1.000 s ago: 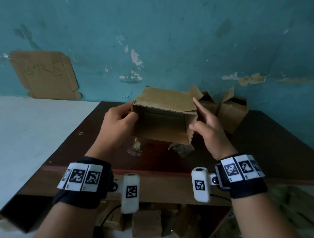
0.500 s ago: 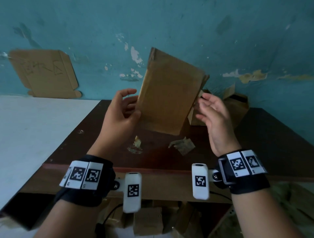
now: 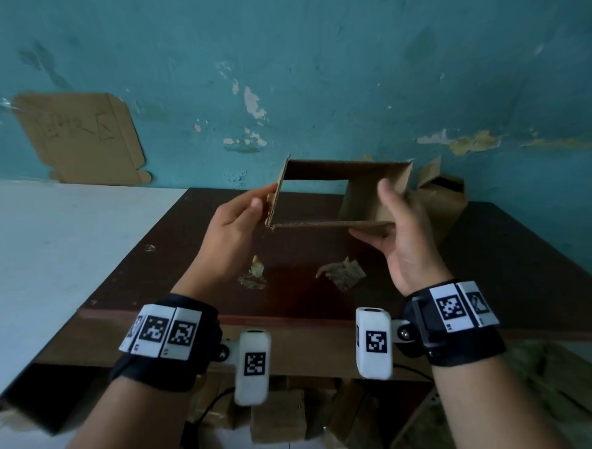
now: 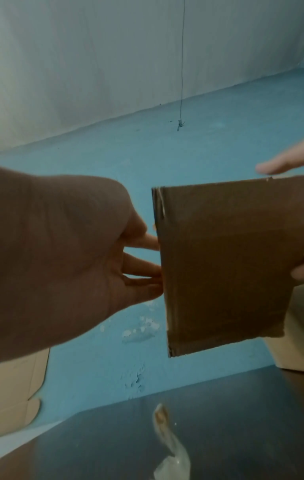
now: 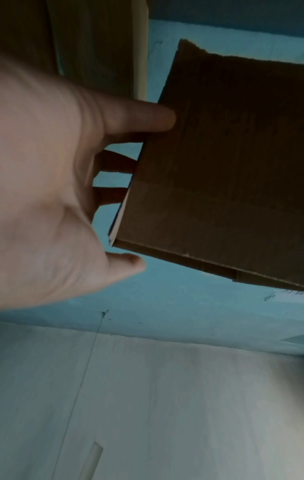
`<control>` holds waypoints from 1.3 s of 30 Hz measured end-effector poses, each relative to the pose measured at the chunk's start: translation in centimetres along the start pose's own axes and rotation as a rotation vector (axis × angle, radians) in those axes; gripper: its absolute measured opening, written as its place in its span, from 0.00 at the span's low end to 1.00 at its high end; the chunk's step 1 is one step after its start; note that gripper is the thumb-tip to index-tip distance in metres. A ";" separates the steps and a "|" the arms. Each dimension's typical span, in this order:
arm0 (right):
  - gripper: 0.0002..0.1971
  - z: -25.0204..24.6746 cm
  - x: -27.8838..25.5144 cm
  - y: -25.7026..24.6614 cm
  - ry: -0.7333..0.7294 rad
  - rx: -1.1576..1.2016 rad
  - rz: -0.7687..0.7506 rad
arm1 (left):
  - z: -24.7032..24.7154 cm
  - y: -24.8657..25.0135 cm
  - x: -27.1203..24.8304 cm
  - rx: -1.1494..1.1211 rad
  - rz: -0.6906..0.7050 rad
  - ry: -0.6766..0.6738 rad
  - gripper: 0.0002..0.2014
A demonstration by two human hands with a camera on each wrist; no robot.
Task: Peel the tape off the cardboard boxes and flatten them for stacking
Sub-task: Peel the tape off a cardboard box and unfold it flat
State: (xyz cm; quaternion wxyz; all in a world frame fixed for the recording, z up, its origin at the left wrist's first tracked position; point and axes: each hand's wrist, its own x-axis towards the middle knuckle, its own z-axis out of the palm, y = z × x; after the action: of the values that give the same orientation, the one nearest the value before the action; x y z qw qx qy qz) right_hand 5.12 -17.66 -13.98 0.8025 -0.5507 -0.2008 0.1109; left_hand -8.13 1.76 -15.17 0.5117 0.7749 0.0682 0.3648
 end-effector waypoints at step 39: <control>0.08 -1.5 1.1 2.6 -0.030 -0.195 0.241 | -1.1 0.3 0.0 -0.122 -0.532 0.039 0.17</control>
State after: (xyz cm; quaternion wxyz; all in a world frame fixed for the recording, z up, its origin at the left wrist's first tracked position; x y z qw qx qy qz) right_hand 6.93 -17.54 -16.64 0.7231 -0.6443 -0.1552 0.1947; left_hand -8.86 2.45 -14.72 0.6339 0.6903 0.2570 0.2359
